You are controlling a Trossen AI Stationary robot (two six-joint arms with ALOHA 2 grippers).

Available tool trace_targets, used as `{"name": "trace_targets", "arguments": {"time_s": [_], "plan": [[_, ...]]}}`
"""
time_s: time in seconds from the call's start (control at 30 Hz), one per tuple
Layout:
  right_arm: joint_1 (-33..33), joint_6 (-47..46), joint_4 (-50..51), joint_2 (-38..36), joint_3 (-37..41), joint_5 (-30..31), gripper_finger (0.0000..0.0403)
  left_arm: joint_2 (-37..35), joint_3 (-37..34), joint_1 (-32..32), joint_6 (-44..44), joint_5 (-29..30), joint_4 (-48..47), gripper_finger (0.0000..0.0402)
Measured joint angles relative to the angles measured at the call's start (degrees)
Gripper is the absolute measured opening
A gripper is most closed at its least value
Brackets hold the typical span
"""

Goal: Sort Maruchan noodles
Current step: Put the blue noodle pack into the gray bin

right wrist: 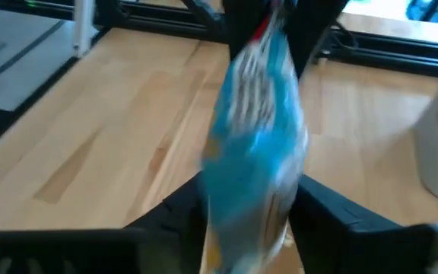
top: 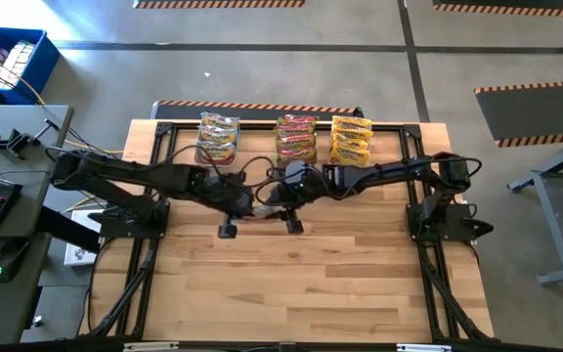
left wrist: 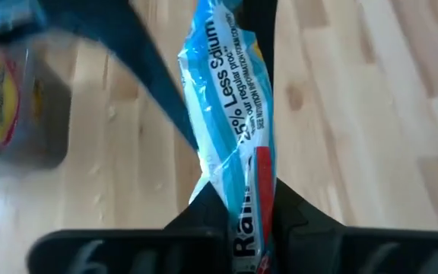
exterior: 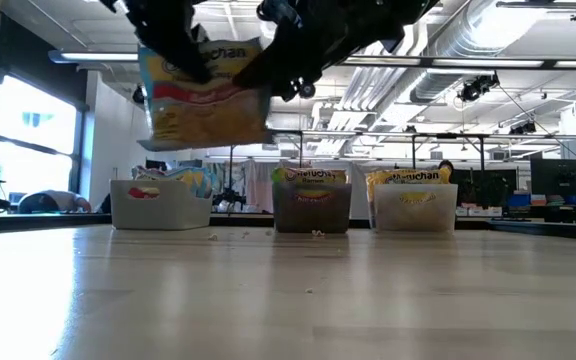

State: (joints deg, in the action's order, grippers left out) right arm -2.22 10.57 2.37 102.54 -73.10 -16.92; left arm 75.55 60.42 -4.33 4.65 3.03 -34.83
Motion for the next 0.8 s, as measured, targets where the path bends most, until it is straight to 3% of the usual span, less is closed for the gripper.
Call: {"name": "trace_targets", "arguments": {"time_s": [0.2,0.37,0.6,0.73,0.8], "plan": [[-0.62,0.48,2.23,-1.65,-0.04,4.49,0.0173,-5.29,-0.06,3.02,5.40,2.29,-8.26,0.0015],[-1.29,2.28,10.24,-5.44,-0.02,8.50,0.0166,-9.46,-0.07,8.08,12.90,7.39,-16.22,0.0016],[-1.55,4.91,17.40,-7.84,-0.02,9.02,0.0084,-12.85,-2.59,21.98,24.82,7.73,-19.14,0.0016],[-1.53,4.99,18.20,-7.85,0.00,8.99,0.0016,-12.07,-5.36,31.00,33.35,4.34,-17.06,0.0016],[-1.53,5.41,17.94,-7.85,0.11,8.93,0.0006,-11.64,-6.19,34.86,35.98,2.03,-14.43,0.0015]]}}
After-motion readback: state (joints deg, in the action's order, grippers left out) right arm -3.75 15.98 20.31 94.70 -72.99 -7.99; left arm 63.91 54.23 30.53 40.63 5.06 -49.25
